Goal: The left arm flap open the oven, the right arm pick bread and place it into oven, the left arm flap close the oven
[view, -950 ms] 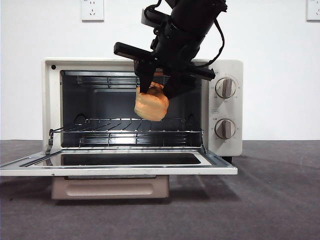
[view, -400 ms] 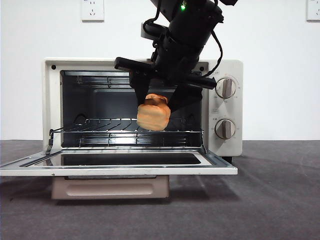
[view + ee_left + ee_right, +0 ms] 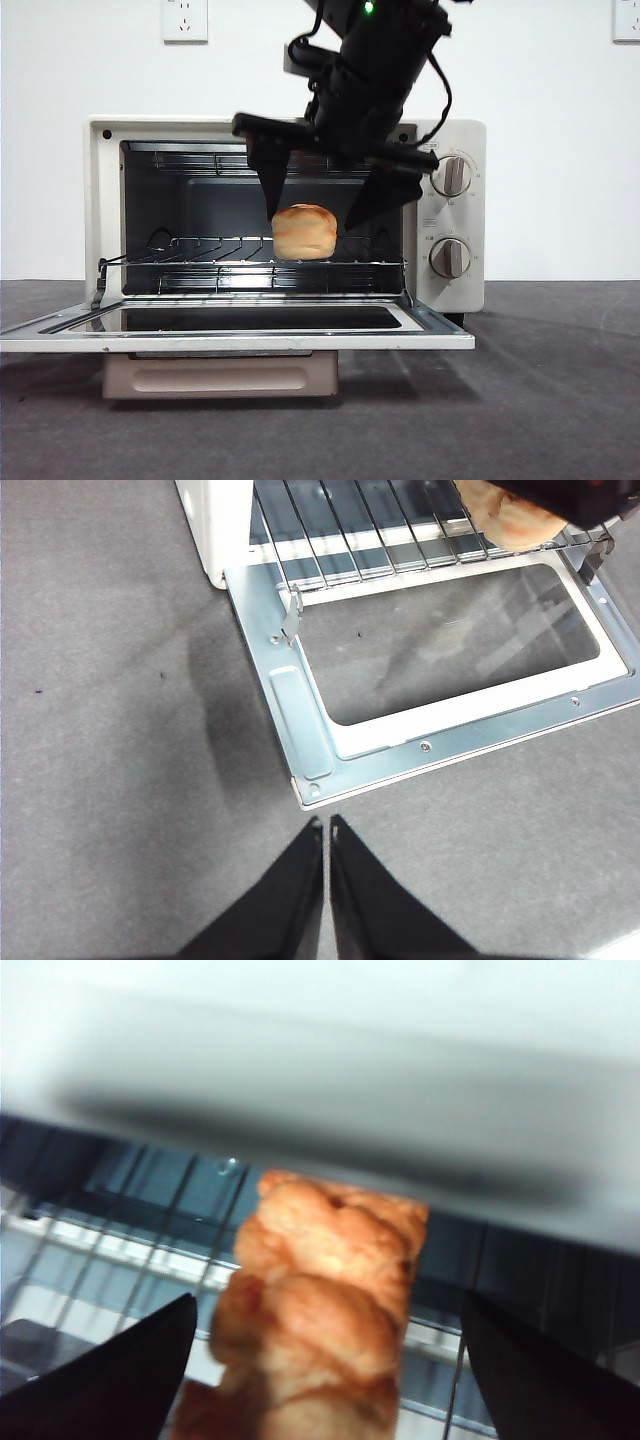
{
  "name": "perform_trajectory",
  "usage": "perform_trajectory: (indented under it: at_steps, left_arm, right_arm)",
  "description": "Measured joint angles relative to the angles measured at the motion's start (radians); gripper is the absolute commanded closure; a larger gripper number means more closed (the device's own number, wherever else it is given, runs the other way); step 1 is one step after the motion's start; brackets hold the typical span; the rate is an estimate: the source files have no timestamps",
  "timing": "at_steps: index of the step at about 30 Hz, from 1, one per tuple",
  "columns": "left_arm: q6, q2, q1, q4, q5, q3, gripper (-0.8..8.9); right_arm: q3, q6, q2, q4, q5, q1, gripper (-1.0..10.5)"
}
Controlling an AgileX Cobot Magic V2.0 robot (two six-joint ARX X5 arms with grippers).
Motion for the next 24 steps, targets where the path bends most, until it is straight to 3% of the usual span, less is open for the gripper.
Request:
perform_trajectory:
  at_steps: [6,12,18,24]
  left_arm:
    - [0.0,0.002,0.0,0.035,0.0,0.0,7.98]
    - [-0.005,0.016,0.0,0.084,0.0,-0.034,7.99]
    - [-0.087,0.061,0.02,0.266,0.071,-0.167,7.99]
    - [-0.16,0.188,0.077,0.433,0.135,-0.199,7.99]
  right_arm:
    - [0.0,-0.025,-0.161,-0.113,-0.005,0.056,5.2]
    - [0.0,-0.147,-0.303,-0.29,-0.01,0.085,5.2]
    - [0.0,-0.243,-0.468,-0.42,-0.007,0.079,5.2]
    - [-0.033,-0.283,-0.599,-0.517,-0.008,0.076,5.2]
